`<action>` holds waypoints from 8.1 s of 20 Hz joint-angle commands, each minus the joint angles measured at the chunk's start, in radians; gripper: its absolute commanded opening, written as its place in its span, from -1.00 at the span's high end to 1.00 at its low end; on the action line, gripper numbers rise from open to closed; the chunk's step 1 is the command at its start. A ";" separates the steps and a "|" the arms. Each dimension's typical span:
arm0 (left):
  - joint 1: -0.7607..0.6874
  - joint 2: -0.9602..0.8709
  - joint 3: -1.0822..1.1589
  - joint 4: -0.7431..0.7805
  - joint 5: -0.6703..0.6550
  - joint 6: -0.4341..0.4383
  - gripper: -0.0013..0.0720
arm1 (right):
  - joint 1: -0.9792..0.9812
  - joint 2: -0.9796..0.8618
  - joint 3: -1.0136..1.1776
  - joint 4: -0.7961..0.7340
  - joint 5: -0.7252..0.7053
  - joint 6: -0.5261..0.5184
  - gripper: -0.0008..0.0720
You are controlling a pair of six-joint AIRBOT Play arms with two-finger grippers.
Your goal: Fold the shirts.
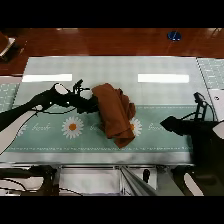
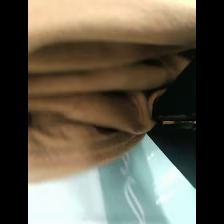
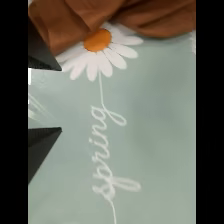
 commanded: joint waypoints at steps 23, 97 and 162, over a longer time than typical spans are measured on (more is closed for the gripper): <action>-0.012 -0.019 0.031 -0.003 -0.061 0.065 0.90 | 0.378 -0.609 0.004 0.566 -0.284 -0.330 -0.14; 0.231 0.210 0.157 0.132 0.278 0.169 0.89 | -0.056 -0.856 1.051 -0.138 -0.059 -0.089 0.92; 0.686 0.919 0.515 0.139 0.036 0.157 0.90 | -0.081 -0.185 1.437 -0.175 0.248 -0.150 0.92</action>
